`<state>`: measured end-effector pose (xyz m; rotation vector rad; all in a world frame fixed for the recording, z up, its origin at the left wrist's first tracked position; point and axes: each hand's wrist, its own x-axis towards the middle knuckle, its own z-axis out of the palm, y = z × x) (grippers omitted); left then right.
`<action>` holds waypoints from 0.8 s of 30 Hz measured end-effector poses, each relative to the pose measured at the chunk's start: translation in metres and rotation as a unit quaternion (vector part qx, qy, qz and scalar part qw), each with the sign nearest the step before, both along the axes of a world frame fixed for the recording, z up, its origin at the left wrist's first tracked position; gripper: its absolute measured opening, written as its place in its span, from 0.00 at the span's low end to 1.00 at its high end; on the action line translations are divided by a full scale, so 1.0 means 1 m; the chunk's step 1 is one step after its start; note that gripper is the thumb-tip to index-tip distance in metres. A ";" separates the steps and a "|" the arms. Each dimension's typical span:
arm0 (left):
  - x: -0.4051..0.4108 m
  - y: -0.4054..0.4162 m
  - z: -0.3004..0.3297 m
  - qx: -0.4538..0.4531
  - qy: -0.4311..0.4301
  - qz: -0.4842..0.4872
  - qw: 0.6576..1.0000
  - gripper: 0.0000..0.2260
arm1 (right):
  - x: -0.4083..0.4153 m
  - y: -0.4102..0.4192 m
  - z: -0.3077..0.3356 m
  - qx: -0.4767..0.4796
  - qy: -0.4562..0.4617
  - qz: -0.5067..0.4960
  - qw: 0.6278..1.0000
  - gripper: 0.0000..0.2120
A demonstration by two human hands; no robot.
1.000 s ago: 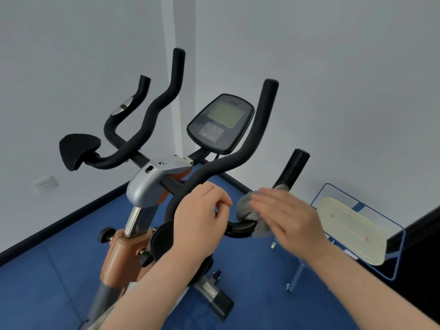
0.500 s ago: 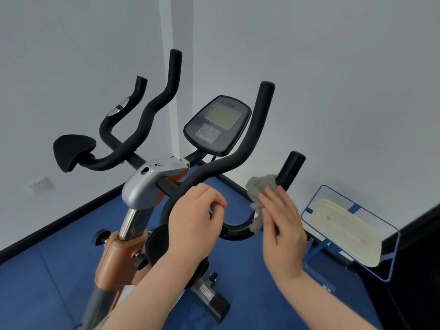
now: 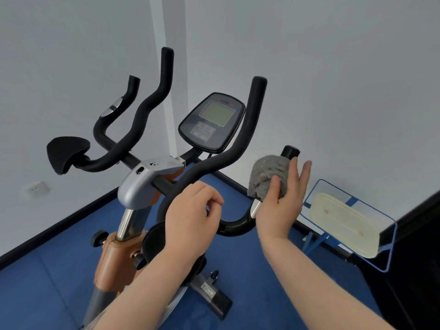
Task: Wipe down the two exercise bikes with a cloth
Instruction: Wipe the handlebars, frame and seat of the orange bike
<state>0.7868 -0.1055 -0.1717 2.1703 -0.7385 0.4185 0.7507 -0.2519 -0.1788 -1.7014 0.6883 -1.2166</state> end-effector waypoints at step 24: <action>0.000 0.000 -0.003 -0.009 0.011 0.019 1.000 0.10 | -0.005 -0.018 -0.007 -0.114 0.061 0.080 0.988 0.26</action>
